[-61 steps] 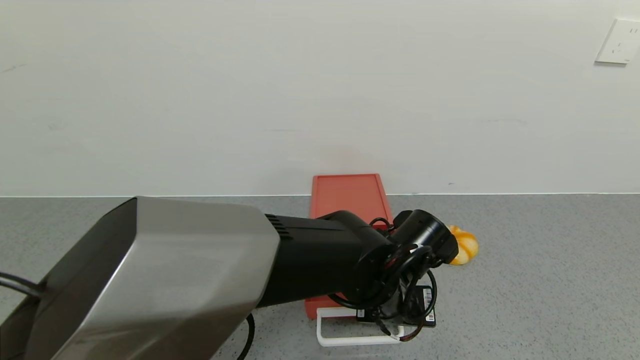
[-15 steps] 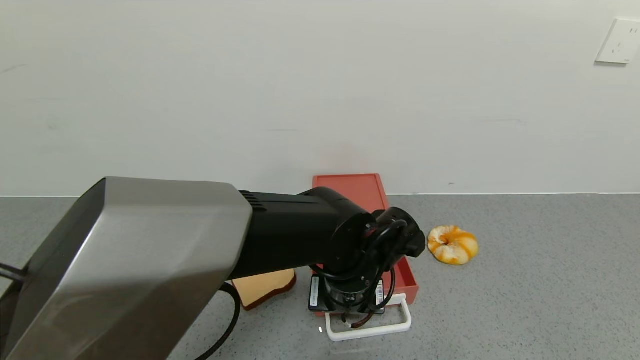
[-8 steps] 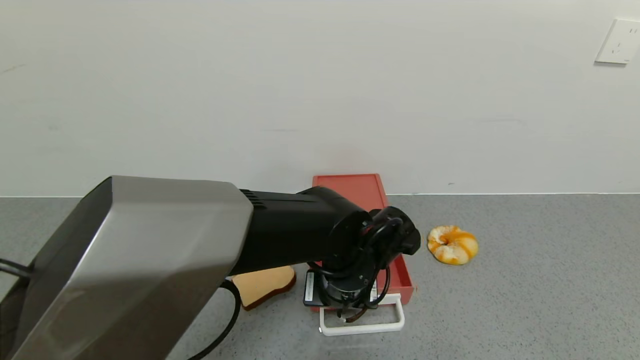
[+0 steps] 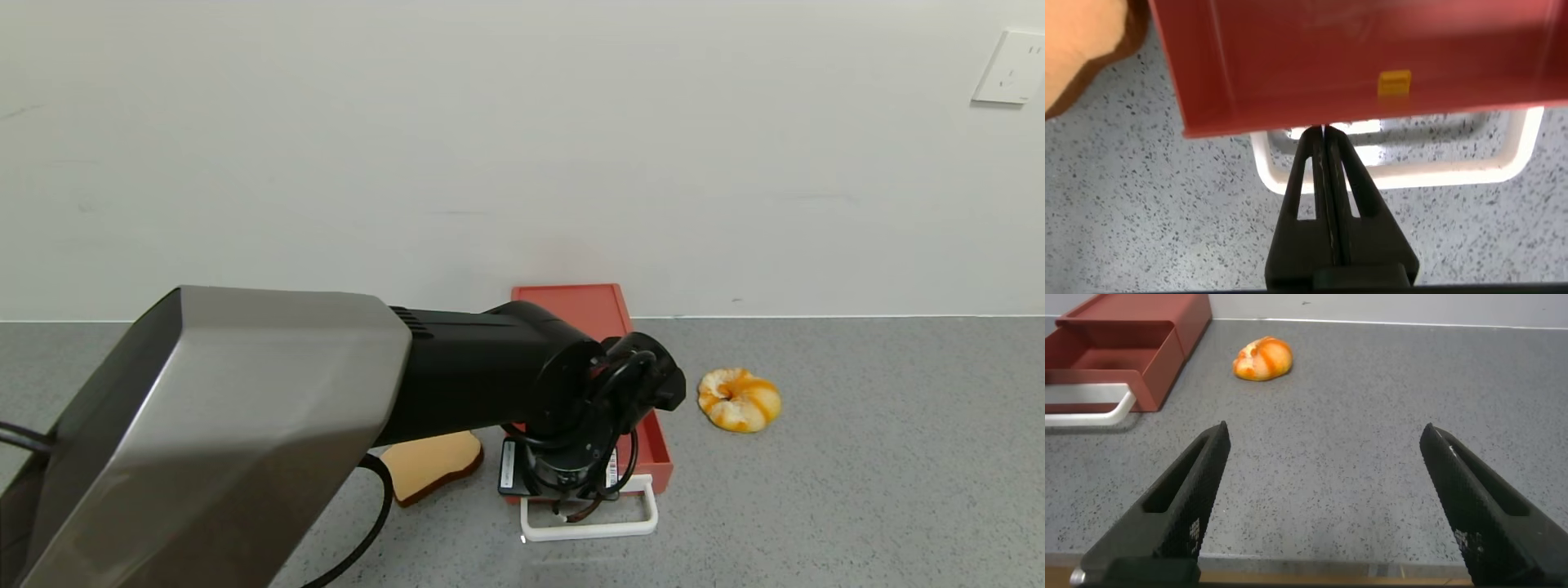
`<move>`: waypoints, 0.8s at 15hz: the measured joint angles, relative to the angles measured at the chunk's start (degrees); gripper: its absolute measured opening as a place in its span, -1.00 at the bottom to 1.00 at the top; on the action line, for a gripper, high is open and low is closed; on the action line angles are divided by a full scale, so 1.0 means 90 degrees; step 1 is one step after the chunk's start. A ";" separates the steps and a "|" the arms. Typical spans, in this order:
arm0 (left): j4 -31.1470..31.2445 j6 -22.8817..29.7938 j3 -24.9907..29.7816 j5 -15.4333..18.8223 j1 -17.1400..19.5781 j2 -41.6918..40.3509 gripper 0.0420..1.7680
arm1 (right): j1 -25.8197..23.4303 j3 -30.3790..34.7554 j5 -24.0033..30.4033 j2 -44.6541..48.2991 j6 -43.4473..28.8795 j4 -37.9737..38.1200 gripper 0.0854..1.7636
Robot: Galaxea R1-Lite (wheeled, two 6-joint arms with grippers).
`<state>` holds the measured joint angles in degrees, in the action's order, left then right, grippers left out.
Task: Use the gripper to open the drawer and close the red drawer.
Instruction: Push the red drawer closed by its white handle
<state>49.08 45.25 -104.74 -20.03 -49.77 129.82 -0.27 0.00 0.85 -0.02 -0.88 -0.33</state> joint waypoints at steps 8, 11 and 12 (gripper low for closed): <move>-0.0057 0.0000 -0.0039 0.0796 -0.0019 0.0031 -0.92 | 0.0000 0.0000 0.0000 0.0000 0.0000 0.0000 0.94; -0.0064 0.0003 -0.0226 0.0792 0.0009 0.0177 -0.92 | 0.0000 0.0000 0.0000 0.0000 0.0000 0.0000 0.94; -0.0061 0.0000 -0.0299 0.0763 0.0019 0.0213 -0.92 | 0.0000 0.0000 0.0000 0.0000 0.0003 0.0000 0.94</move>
<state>48.53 45.25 -107.44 -13.17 -49.60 131.73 -0.27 0.00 0.85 -0.02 -0.85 -0.33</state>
